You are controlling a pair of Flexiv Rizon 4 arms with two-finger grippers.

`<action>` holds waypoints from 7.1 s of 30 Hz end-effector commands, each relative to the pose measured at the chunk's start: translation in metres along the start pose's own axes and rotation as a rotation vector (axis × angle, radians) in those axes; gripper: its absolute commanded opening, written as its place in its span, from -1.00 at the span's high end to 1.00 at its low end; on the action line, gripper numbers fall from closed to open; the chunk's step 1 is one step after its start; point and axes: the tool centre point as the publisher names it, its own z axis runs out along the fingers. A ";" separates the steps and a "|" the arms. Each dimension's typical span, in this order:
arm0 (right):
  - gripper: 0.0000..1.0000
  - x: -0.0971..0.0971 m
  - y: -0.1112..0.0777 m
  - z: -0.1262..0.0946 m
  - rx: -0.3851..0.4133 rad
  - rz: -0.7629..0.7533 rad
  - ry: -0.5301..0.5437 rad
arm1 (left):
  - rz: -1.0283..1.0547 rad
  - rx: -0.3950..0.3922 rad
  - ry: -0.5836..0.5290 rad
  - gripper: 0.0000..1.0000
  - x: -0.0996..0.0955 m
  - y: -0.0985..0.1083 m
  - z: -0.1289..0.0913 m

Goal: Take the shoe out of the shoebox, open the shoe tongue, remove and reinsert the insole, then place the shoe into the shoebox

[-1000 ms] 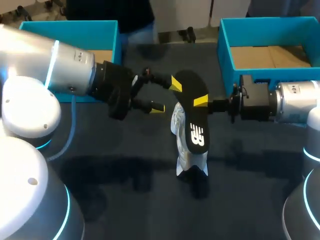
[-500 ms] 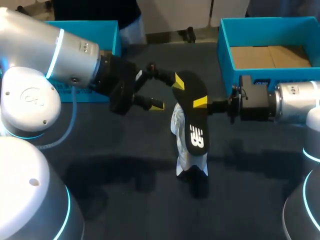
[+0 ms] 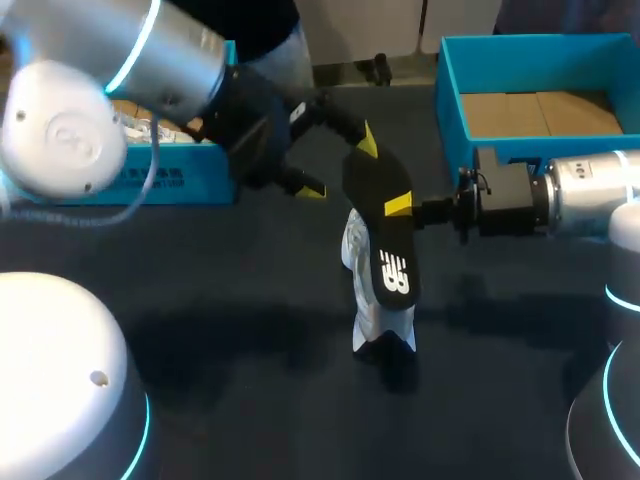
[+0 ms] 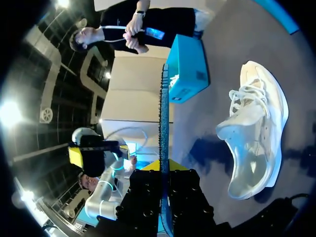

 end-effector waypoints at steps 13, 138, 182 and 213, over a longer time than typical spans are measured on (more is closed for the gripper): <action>1.00 -0.003 0.001 0.003 -0.024 0.003 -0.002 | -0.089 -0.071 0.338 -1.00 -0.010 0.021 0.018; 1.00 0.019 0.010 -0.022 -0.029 0.050 0.062 | -0.154 0.065 -0.409 -1.00 0.018 0.021 -0.001; 1.00 0.027 0.007 0.011 -0.068 0.062 0.126 | -0.067 -0.016 -0.777 -0.13 0.006 0.038 0.088; 1.00 0.021 0.003 0.002 -0.092 0.068 0.123 | -0.104 -0.004 -0.768 0.23 0.014 0.024 0.094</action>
